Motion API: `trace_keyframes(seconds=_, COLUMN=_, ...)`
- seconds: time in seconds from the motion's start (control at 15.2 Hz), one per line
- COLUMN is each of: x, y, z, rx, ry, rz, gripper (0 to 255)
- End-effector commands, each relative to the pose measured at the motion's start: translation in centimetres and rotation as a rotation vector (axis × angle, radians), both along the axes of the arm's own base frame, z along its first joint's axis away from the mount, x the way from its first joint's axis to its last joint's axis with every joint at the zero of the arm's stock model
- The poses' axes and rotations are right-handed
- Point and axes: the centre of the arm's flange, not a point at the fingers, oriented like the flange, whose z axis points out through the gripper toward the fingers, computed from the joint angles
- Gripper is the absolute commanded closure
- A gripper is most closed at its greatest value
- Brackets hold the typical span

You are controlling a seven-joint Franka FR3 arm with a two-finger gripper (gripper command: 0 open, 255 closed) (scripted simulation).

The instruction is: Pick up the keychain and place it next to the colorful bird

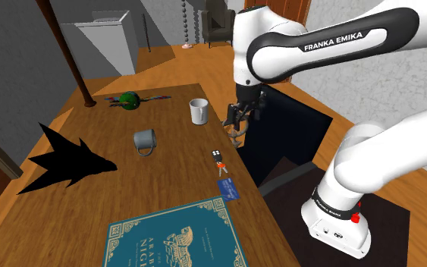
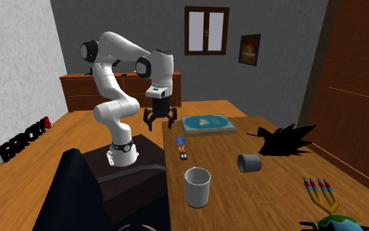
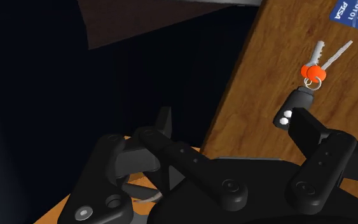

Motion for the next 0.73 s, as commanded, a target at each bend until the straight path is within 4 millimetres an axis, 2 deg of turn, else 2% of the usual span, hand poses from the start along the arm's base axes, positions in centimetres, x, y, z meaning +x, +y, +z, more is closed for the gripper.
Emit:
trace_keyframes(seconds=0.0, x=0.6, y=1.7, z=-1.8, rx=0.008, ry=-0.017, rz=-0.028, gripper=0)
trace_keyframes(seconds=0.53, x=3.8, y=8.1, z=-8.8, rx=0.034, ry=-0.074, rz=-0.129, gripper=0)
trace_keyframes(seconds=0.66, x=4.1, y=8.5, z=-9.8, rx=0.036, ry=-0.077, rz=-0.135, gripper=0)
